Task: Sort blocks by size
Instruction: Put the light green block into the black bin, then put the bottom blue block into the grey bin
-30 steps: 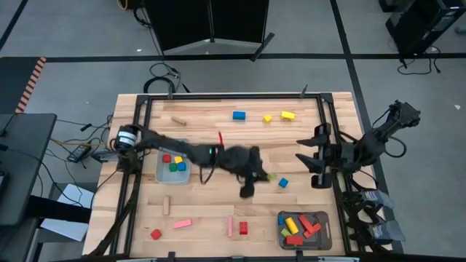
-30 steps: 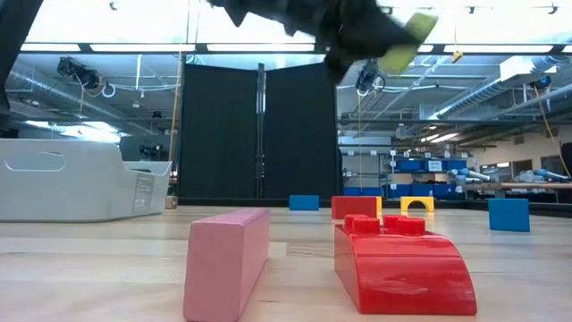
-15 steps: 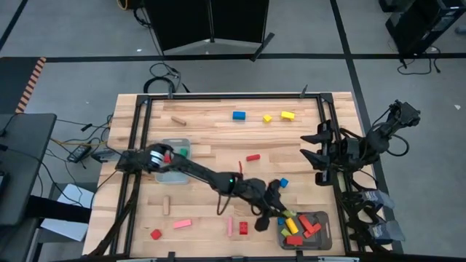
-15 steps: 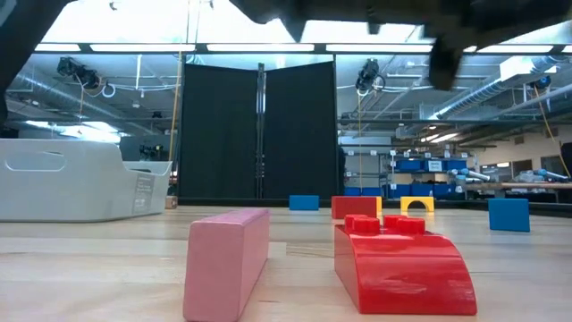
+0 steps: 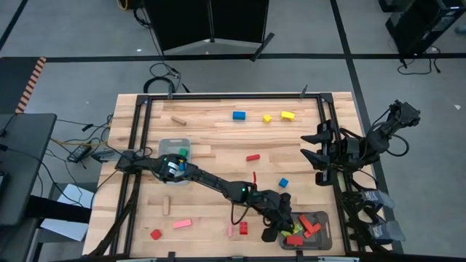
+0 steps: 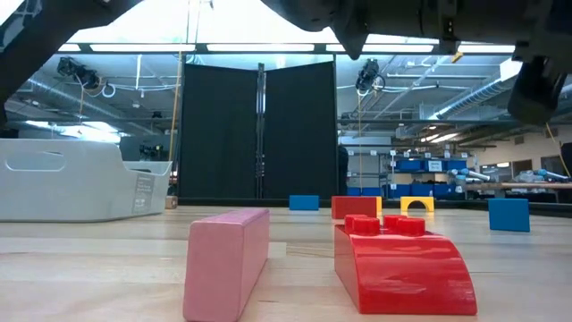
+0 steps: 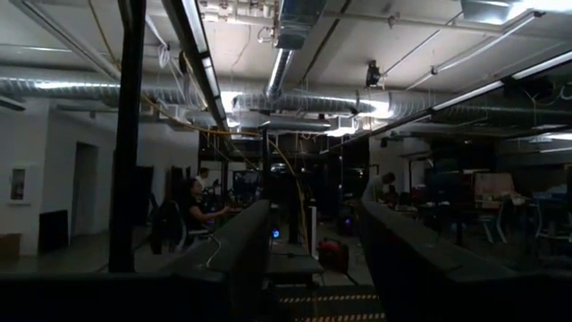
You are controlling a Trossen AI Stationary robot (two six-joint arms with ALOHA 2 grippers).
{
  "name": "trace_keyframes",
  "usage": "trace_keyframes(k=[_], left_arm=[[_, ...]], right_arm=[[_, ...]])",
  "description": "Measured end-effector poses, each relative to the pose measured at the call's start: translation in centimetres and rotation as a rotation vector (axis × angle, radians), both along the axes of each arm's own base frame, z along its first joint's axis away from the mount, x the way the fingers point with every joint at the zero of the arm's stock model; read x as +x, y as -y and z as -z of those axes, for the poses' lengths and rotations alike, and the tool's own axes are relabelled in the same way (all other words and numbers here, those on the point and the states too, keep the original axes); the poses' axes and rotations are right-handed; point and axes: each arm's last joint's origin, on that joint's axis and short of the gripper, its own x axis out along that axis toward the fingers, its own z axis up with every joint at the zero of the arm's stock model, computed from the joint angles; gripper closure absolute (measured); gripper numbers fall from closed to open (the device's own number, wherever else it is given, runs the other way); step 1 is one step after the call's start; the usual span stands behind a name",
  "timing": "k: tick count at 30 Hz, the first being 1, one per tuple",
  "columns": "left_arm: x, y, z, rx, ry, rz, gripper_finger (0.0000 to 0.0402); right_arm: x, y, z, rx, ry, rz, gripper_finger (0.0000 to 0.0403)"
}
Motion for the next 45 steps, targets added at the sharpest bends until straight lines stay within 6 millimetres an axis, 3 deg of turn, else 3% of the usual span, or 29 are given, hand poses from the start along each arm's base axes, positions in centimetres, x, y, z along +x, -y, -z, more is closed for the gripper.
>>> trace_keyframes(k=[5,8,12,17,21,25,30,35,39,45], left_arm=[[-0.1,0.0,0.1,0.038,0.000,0.011,0.0184],[-0.1,-0.1,-0.3,0.054,0.012,-0.016,0.0145],[-0.6,-0.4,-1.8,0.112,0.039,-0.061,0.0156],[-3.6,-1.8,-3.2,0.132,0.120,-0.135,0.0230],[-8.4,-4.9,-3.6,0.051,0.224,-0.212,0.0289],[-14.8,-8.2,-4.3,0.017,0.288,-0.365,0.0324],[-22.8,-11.0,-5.2,0.026,0.293,-0.551,0.0330],[-29.6,-12.6,-5.1,0.009,0.318,-0.681,0.0327],[-33.6,-13.8,-4.9,-0.036,0.358,-0.734,0.0325],[-37.1,-14.8,-4.1,-0.085,0.381,-0.765,0.0325]], right_arm=[[0.0,0.0,0.0,0.012,0.001,-0.006,0.0222],[0.0,0.0,0.0,0.016,0.002,-0.008,0.0221],[0.0,-0.1,0.1,0.022,-0.007,-0.019,0.0221],[0.2,-0.4,0.7,0.027,-0.071,0.000,0.0224],[0.8,-0.8,1.5,0.039,-0.135,0.033,0.0224],[2.2,-1.1,2.8,0.068,-0.220,0.152,0.0226],[4.7,-1.4,6.0,0.135,-0.370,0.305,0.0229],[7.3,-1.2,9.0,0.262,-0.561,0.286,0.0229],[9.4,-1.1,10.8,0.327,-0.778,0.229,0.0229],[10.7,-1.2,11.9,0.429,-1.247,0.225,0.0227]])
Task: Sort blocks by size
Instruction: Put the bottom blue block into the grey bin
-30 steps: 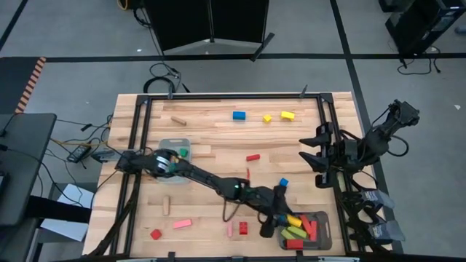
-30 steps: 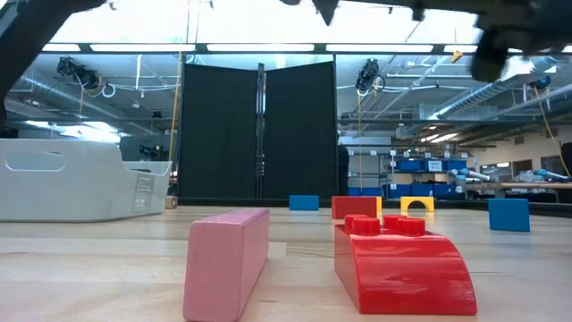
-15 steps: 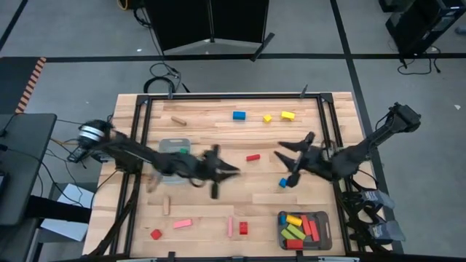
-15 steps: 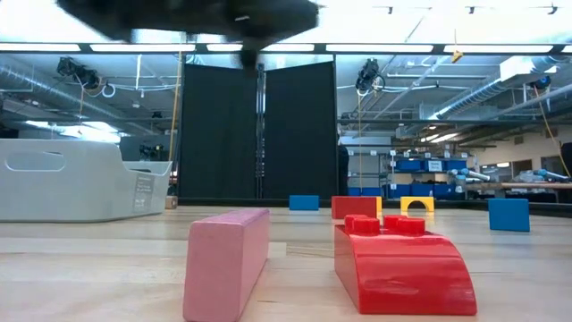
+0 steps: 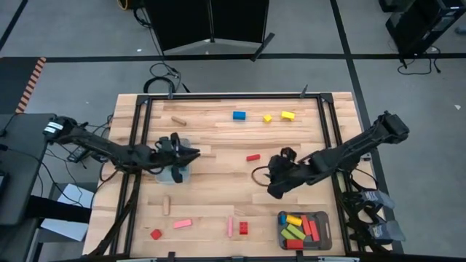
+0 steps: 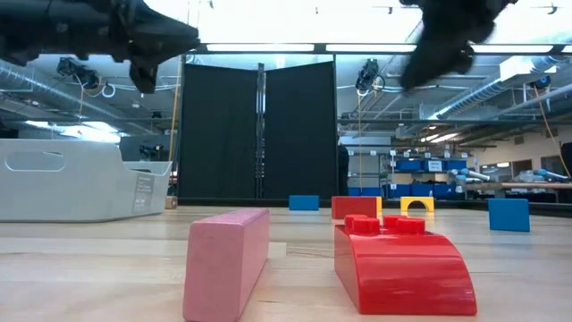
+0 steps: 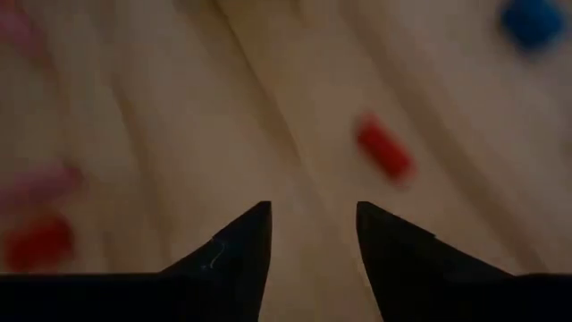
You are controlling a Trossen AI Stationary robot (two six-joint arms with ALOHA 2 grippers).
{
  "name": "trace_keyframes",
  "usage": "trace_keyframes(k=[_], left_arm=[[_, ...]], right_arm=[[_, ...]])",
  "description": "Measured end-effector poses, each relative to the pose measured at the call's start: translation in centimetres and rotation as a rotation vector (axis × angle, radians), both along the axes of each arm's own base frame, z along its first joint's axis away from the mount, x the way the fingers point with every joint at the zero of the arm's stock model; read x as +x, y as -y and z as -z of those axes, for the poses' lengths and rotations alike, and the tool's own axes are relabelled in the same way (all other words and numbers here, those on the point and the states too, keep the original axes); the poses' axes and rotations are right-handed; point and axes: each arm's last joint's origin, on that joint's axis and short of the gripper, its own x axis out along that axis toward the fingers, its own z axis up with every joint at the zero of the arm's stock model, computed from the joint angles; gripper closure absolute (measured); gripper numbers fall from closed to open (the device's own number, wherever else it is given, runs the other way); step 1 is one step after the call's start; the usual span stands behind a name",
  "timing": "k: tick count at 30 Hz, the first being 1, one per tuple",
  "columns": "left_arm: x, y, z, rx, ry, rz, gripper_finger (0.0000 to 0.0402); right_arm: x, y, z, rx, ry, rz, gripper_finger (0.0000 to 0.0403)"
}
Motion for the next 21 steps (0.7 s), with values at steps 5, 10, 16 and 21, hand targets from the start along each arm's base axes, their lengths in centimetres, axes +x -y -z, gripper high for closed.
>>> trace_keyframes(k=[5,10,16,21], left_arm=[[-1.0,-0.3,0.3,0.004,-0.023,-0.015,0.0325],[-0.9,-0.3,0.3,0.009,-0.035,-0.018,0.0325],[-0.9,-0.3,0.4,0.012,-0.045,-0.018,0.0325],[-0.9,-0.3,0.5,0.013,-0.046,-0.018,0.0325]], right_arm=[[-0.1,-0.4,0.7,0.084,-0.334,0.076,0.0203],[-0.2,-0.7,3.0,0.150,-0.503,0.075,0.0153],[-0.5,-0.4,4.7,0.139,-0.549,0.081,0.0098],[-1.1,0.4,6.7,0.166,-0.565,0.097,0.0088]])
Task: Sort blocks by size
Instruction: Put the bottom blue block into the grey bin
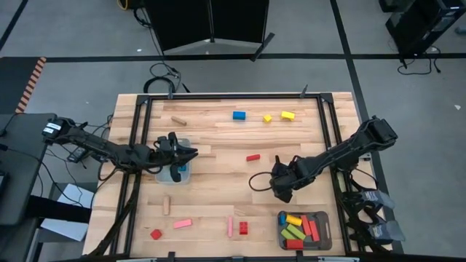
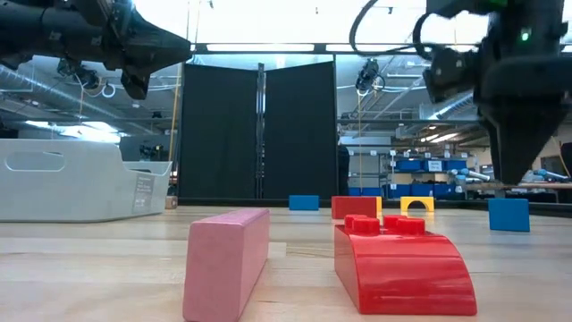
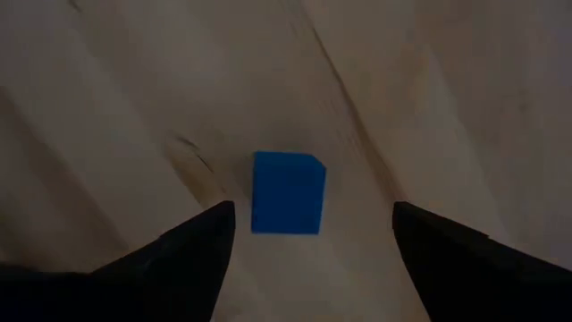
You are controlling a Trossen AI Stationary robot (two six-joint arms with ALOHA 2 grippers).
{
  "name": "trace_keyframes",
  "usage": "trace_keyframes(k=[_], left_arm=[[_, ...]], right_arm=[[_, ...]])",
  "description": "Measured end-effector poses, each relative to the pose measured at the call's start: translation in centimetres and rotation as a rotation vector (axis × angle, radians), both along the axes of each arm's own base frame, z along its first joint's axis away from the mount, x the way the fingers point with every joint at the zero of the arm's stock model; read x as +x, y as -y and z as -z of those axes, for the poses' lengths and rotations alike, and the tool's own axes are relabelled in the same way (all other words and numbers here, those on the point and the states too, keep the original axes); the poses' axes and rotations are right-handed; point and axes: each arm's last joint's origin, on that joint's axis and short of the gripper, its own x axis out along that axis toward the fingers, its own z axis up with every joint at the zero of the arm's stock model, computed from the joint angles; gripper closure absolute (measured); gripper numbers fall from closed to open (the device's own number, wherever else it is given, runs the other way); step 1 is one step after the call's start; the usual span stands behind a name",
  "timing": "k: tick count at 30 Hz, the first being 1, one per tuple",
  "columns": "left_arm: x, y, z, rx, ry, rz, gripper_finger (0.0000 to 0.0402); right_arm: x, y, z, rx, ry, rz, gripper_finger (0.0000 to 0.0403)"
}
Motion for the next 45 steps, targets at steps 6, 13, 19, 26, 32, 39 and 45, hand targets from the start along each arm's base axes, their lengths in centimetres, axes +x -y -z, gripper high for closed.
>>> trace_keyframes(k=[6,13,19,26,32,39,45], left_arm=[[0.0,0.0,0.0,0.000,0.003,0.000,0.0325],[0.0,0.0,0.0,-0.001,0.003,0.000,0.0325],[0.0,0.0,0.0,0.001,0.001,0.000,0.0325],[0.0,0.0,0.0,0.001,0.000,-0.001,0.0325],[0.0,0.0,0.0,0.001,0.000,-0.001,0.0325],[0.0,0.0,-0.1,-0.003,0.007,-0.001,0.0325],[0.0,0.0,-0.3,-0.009,0.033,-0.001,0.0325]], right_arm=[[-0.1,0.8,1.6,0.029,0.020,0.017,0.0097],[-0.3,1.4,3.2,0.074,0.046,0.021,0.0115],[-0.8,1.6,4.1,0.101,0.030,0.013,0.0152],[-0.6,1.5,4.1,0.101,0.046,-0.054,0.0245],[0.0,1.4,3.7,0.107,0.088,-0.098,0.0259],[4.5,0.8,-0.3,0.046,0.420,-0.204,0.0259],[9.9,1.5,-2.6,-0.106,0.841,-0.260,0.0259]])
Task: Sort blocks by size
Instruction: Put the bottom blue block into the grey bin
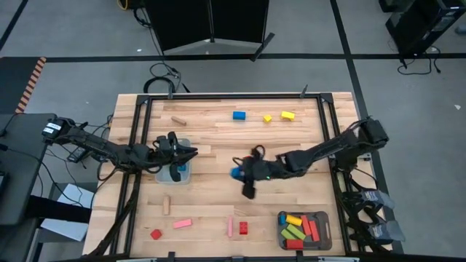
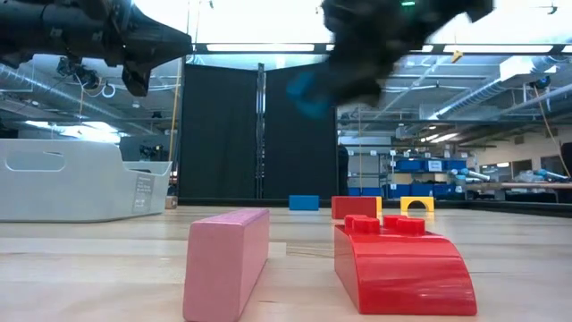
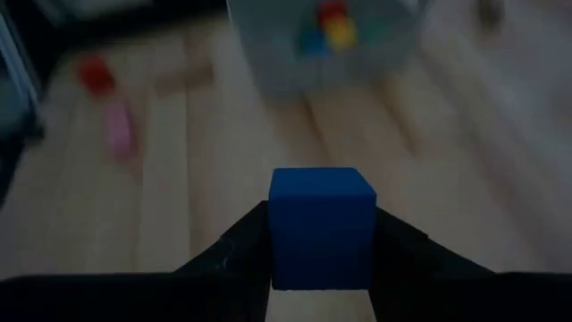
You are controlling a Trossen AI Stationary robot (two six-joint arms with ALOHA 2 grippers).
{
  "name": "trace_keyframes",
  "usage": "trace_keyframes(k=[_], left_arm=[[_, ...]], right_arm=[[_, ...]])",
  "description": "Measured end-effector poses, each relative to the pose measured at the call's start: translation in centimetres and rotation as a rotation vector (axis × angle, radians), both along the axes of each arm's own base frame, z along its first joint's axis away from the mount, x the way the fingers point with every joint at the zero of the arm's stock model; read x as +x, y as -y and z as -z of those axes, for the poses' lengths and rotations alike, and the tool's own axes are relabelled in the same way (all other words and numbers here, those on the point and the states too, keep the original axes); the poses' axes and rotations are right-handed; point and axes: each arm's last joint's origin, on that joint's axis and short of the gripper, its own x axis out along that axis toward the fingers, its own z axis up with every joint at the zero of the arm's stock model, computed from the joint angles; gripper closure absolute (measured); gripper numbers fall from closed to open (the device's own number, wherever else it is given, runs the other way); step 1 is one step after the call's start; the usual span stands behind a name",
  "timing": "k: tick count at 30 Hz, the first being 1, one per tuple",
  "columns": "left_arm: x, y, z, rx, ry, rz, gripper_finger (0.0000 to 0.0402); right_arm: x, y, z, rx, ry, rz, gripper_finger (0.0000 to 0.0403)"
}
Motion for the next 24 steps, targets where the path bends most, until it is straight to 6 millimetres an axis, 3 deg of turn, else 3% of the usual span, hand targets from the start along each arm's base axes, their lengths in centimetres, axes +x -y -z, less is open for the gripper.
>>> trace_keyframes(k=[7,13,20,24], left_arm=[[-0.1,0.2,-0.7,0.011,0.065,0.010,0.0325],[-0.4,0.6,-1.1,0.037,0.092,-0.008,0.0325],[-1.1,0.9,-1.8,0.052,0.130,-0.003,0.0325],[-1.5,1.0,-1.8,0.059,0.142,0.004,0.0325]], right_arm=[[7.7,1.3,1.5,-0.092,0.279,-0.029,0.0259],[13.6,1.9,3.1,-0.131,0.332,-0.059,0.0259],[18.6,2.2,5.1,-0.140,0.376,-0.080,0.0258],[20.3,2.6,5.9,-0.110,0.402,-0.082,0.0218]])
